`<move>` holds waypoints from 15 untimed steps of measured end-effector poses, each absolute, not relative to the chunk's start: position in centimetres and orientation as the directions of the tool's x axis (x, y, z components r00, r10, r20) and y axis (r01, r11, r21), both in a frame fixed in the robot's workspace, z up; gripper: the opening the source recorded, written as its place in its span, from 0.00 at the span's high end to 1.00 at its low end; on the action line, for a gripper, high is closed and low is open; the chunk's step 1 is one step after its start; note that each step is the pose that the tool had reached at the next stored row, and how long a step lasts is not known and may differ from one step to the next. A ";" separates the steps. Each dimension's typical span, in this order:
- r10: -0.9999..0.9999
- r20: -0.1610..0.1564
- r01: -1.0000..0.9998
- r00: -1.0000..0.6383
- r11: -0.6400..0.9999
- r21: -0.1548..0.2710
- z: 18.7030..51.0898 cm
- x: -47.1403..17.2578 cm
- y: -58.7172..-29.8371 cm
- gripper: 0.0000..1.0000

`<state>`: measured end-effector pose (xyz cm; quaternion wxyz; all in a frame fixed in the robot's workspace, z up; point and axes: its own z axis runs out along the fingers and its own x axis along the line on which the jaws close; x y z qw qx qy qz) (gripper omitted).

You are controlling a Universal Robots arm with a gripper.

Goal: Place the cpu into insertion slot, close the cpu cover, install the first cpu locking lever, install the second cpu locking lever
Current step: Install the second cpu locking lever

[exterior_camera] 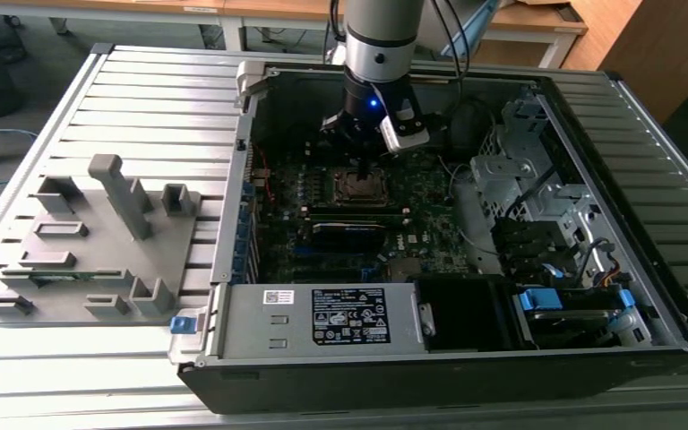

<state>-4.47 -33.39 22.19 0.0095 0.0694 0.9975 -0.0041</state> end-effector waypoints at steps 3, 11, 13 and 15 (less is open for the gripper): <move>0.138 -0.020 0.139 -0.990 0.990 -0.007 22.2 -4.5 -33.4 0.89; 0.138 -0.020 0.139 -0.990 0.990 -0.007 22.6 -4.5 -33.4 0.89; 0.138 -0.020 0.139 -0.990 0.990 -0.007 22.7 -4.5 -33.4 0.89; 0.138 -0.020 0.139 -0.990 0.990 -0.007 22.8 -4.5 -33.4 0.89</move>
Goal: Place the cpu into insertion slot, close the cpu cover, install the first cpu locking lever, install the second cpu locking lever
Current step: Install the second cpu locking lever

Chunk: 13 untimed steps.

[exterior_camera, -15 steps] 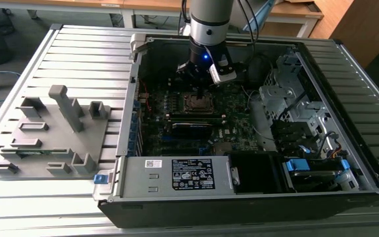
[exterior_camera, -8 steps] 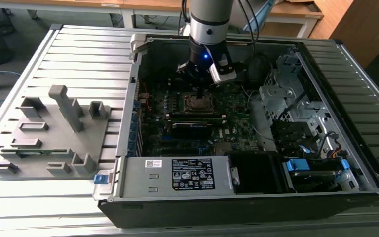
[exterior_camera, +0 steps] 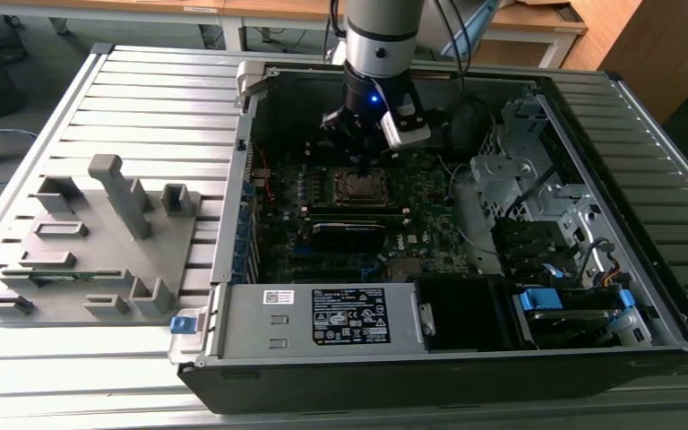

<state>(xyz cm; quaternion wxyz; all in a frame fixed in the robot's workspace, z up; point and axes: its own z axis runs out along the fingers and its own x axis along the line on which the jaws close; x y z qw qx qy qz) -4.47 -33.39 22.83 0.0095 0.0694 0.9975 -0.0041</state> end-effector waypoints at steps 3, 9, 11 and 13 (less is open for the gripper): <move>0.138 -0.020 0.139 -0.990 0.990 -0.007 22.9 -4.5 -33.4 0.89; 0.138 -0.019 0.139 -0.990 0.990 -0.007 23.0 -4.5 -33.4 0.89; 0.138 -0.019 0.139 -0.990 0.990 -0.007 23.1 -4.5 -33.4 0.89; 0.138 -0.020 0.139 -0.990 0.990 -0.007 23.2 -4.5 -33.4 0.89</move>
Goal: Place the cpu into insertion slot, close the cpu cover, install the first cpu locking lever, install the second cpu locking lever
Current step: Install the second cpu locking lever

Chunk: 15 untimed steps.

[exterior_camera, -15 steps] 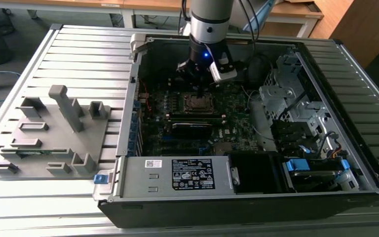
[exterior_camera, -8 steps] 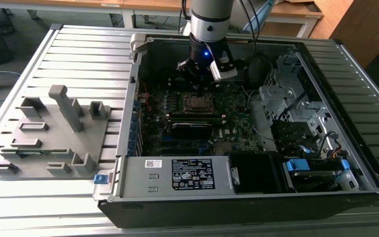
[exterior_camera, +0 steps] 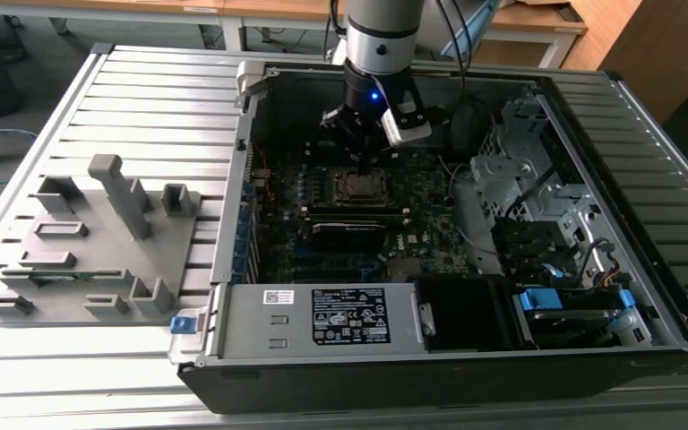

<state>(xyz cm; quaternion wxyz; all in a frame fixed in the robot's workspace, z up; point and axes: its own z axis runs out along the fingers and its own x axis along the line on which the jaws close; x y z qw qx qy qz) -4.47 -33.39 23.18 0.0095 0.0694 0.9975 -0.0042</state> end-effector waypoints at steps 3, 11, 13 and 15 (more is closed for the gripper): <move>0.138 -0.020 0.139 -0.990 0.990 -0.007 23.4 -4.5 -33.4 0.89; 0.138 -0.019 0.138 -0.990 0.990 -0.007 23.4 -4.5 -33.5 0.89; 0.138 -0.020 0.139 -0.990 0.990 -0.007 23.4 -4.5 -33.6 0.89; 0.138 -0.020 0.139 -0.990 0.990 -0.007 23.4 -4.5 -33.9 0.89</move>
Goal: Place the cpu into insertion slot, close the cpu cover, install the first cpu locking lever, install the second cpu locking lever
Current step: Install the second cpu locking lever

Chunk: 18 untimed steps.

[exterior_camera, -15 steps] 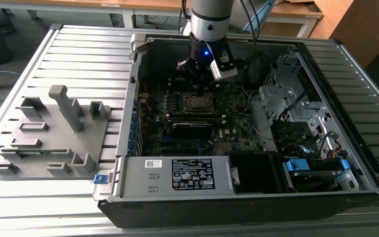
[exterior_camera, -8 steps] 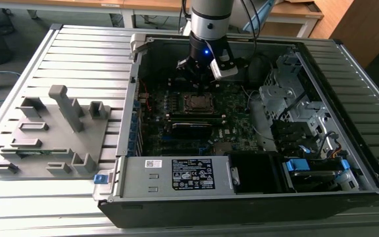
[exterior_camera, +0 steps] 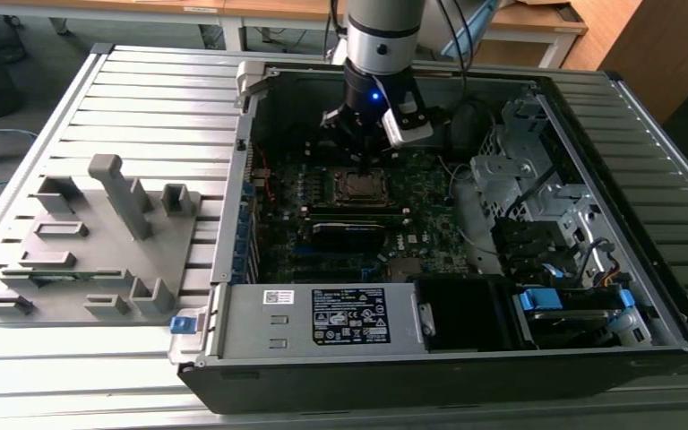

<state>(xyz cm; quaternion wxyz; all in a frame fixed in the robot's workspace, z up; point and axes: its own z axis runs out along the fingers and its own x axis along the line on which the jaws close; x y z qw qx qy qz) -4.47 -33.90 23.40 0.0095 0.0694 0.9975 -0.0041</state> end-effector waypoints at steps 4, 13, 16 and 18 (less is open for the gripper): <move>0.138 -0.019 0.139 -0.990 0.990 -0.007 23.4 -4.5 -34.5 0.89; 0.139 -0.017 0.139 -0.990 0.990 0.014 23.6 -4.5 -35.5 0.89; 0.139 -0.016 0.139 -0.990 0.990 0.019 23.7 -4.5 -35.7 0.89; 0.139 -0.016 0.139 -0.990 0.990 0.019 23.7 -4.5 -35.9 0.89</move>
